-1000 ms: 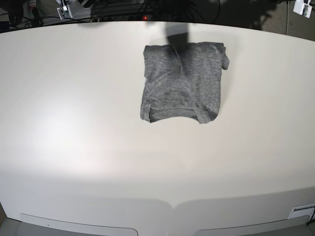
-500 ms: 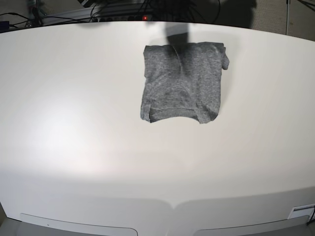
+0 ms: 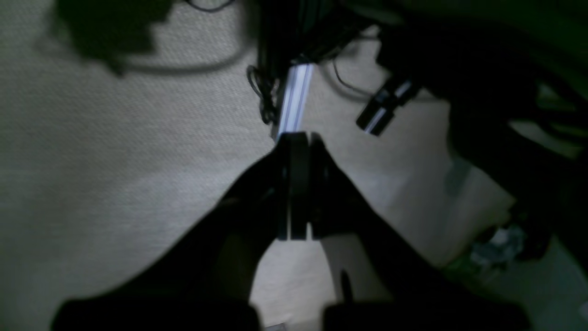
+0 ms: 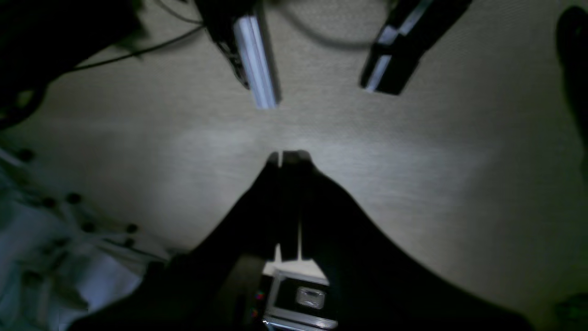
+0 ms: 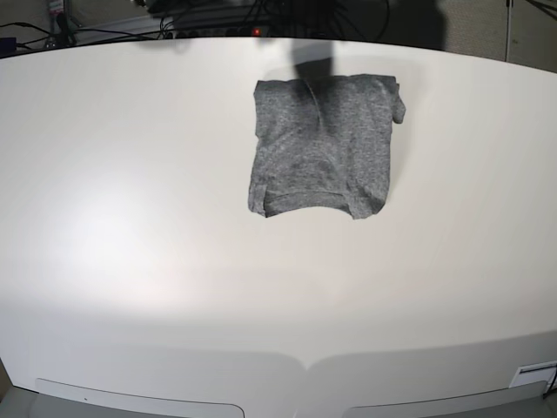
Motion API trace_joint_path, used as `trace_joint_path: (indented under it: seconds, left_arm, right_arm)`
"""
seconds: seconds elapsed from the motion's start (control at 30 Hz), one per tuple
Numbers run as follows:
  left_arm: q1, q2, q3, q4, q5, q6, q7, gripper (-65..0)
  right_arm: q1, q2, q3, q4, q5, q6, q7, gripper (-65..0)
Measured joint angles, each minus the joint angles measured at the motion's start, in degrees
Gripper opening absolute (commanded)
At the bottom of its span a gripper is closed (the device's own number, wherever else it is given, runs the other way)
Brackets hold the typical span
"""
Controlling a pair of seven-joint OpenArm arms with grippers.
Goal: Fold the T-shirt properly
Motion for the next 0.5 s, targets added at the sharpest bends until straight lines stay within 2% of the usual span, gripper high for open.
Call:
trace_joint_path:
  seconds: [0.2, 0.3, 0.4, 0.5]
  left_arm:
    - [-5.05, 1.79, 0.02, -3.04, 2.51, 2.47, 0.13, -65.0]
    - [-7.06, 2.23, 0.02, -4.24, 2.62, 5.16, 0.15, -65.0]
    - [-9.16, 2.38, 0.02, -5.09, 3.19, 7.52, 0.13, -65.0]
    - [-10.75, 2.43, 0.02, -5.84, 3.19, 7.78, 0.15, -65.0]
  right_arm:
    - [4.79, -0.79, -13.09, -3.13, 0.59, -7.61, 3.1, -65.0]
    - [6.6, -1.38, -17.77, -3.76, 2.62, -11.54, 3.72, -65.0]
    - [8.5, -2.01, -20.76, -4.48, 7.74, -11.96, 3.67, -65.0]
    - [10.1, -2.93, -22.36, -5.49, 8.26, -12.02, 3.65, -65.0]
